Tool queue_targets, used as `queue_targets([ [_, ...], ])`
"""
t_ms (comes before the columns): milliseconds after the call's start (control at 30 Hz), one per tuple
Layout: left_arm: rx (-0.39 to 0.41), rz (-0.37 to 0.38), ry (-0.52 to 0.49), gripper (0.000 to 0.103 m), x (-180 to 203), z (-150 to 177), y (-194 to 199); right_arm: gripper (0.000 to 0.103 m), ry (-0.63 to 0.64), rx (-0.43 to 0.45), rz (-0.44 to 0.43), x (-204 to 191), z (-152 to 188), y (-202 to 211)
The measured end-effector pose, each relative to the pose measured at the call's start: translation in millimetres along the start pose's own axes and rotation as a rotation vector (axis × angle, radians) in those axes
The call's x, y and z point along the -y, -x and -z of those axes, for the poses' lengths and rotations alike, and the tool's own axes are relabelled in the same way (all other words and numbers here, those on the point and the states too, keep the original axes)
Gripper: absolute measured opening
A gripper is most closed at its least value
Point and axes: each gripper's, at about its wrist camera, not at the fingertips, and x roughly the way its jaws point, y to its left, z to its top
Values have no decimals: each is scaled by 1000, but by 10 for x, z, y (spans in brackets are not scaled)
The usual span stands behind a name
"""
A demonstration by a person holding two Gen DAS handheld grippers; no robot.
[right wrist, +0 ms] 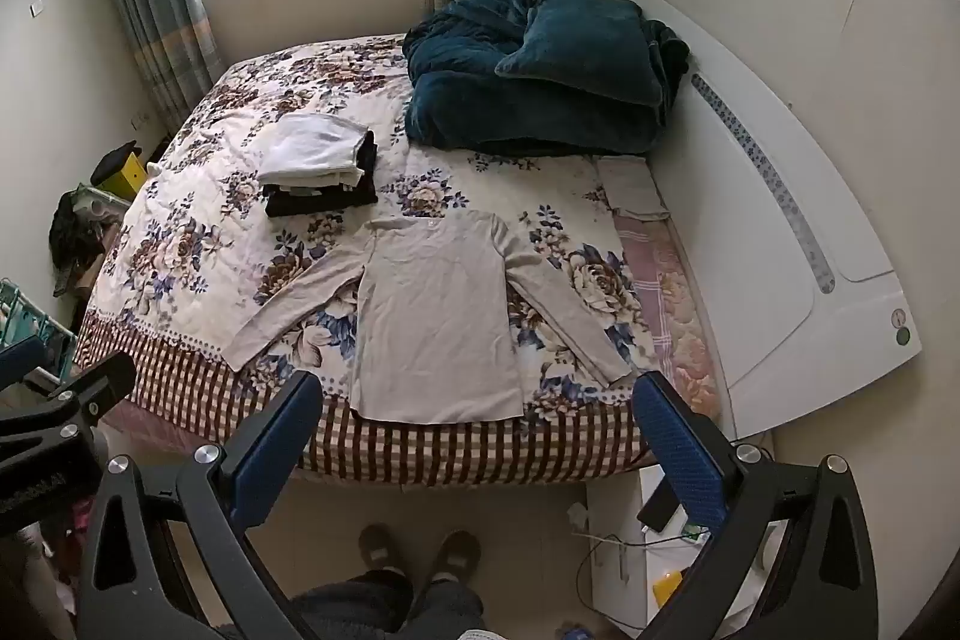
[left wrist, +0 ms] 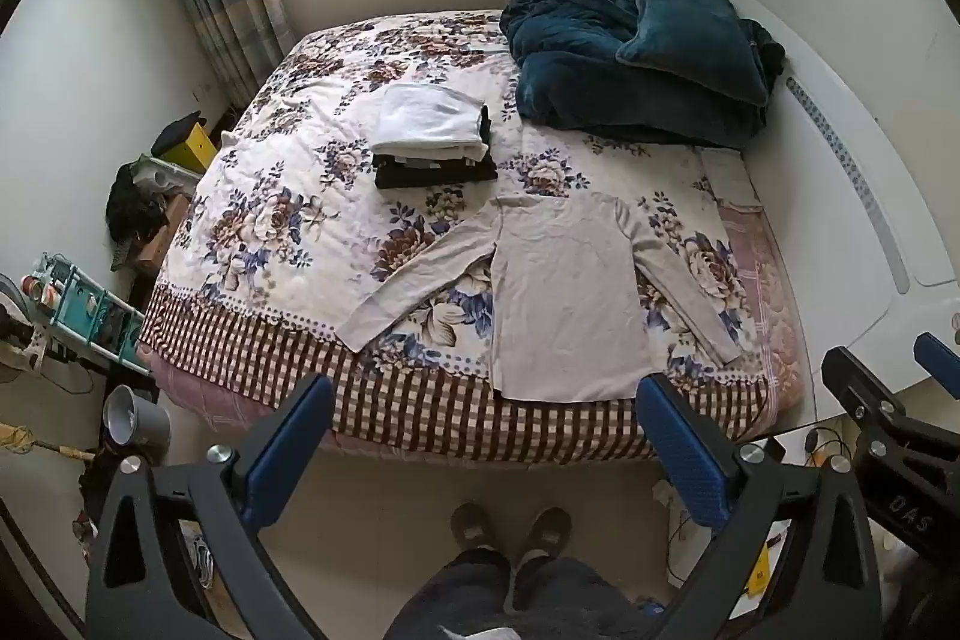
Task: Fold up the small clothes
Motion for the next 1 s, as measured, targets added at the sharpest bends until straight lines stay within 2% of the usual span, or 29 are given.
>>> queue_targets([
  [233, -3, 23, 12, 103, 0, -1, -2, 103, 0, -8, -1, 0, -8, -1],
  [1000, 13, 29, 16, 103, -9, -32, 30, 103, -3, -18, -17, -42, -38, 44],
])
